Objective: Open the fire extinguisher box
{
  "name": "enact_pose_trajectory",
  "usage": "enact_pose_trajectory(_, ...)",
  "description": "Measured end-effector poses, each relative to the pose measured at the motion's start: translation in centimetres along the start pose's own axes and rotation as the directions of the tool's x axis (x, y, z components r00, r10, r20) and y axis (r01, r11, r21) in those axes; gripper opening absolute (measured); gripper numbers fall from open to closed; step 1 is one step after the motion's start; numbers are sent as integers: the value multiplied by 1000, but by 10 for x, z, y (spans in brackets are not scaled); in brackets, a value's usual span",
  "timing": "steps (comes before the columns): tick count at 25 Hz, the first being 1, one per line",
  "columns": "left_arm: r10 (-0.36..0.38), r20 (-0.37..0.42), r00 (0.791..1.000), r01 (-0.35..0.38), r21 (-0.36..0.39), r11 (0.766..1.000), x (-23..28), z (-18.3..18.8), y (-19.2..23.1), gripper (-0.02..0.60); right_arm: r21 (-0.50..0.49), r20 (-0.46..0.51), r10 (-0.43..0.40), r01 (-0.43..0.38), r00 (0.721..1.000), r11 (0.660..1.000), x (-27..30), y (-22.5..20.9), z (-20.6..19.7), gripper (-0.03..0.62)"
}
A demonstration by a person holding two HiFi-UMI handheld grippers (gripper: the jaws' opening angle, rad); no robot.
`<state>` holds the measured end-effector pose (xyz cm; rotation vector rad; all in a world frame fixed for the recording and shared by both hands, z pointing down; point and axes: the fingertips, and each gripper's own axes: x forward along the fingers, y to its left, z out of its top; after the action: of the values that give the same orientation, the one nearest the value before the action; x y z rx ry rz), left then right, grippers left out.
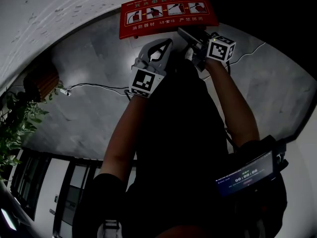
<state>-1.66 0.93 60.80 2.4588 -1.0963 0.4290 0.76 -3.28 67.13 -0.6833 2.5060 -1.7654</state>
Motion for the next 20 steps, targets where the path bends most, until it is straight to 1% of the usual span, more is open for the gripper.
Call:
enact_pose_trajectory(2,0,4,1000,0,5,1000,1,-2,0,3,-56,4,8,-8,1000,998,2,5,11,100)
enact_pose_trajectory(4,3,12,1000,-3,11,1000,3,1,1,3,-88,16,21,-19,1000,996,5,11,26,101)
enact_pose_trajectory(7,9,22,1000,-9,-2,1000,4,4,0,3,-109,43,38,-33,998,993,7,21,47,100)
enact_pose_trajectory(15,23,27,999,-22,-19,1000,-1,5,5,3,-169,97,43,-26,994,985,20,31,96,105)
enact_pose_trajectory(16,24,28,999,-23,-21,1000,-2,5,6,3,-180,101,42,-23,994,983,22,32,101,112)
enact_pose_trajectory(20,35,31,999,-34,-26,999,-6,8,14,3,-212,125,25,2,992,977,32,38,119,179)
